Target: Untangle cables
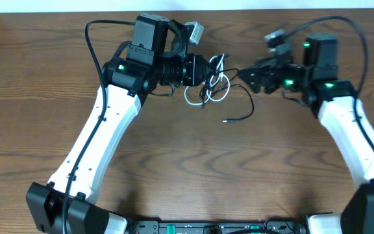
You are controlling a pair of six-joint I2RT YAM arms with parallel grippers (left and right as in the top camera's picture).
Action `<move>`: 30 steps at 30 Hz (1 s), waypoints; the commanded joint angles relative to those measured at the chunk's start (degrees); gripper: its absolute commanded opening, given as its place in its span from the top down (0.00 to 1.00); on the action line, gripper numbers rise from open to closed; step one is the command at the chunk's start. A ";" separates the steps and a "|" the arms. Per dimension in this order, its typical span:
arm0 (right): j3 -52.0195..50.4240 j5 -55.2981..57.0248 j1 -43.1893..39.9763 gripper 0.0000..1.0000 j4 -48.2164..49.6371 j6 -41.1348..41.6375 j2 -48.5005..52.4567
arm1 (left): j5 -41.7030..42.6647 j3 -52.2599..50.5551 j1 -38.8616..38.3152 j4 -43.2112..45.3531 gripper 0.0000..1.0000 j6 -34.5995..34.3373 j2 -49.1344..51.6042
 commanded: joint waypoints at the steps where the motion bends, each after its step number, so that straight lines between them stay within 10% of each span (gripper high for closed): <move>1: -0.09 -1.01 1.25 0.24 1.05 -1.25 3.80 | 1.11 0.39 0.13 -1.44 0.93 -0.90 -0.17; 30: -0.09 7.30 8.28 0.37 13.77 -1.77 12.09 | 1.11 0.39 -0.35 -2.62 0.92 -2.60 -0.17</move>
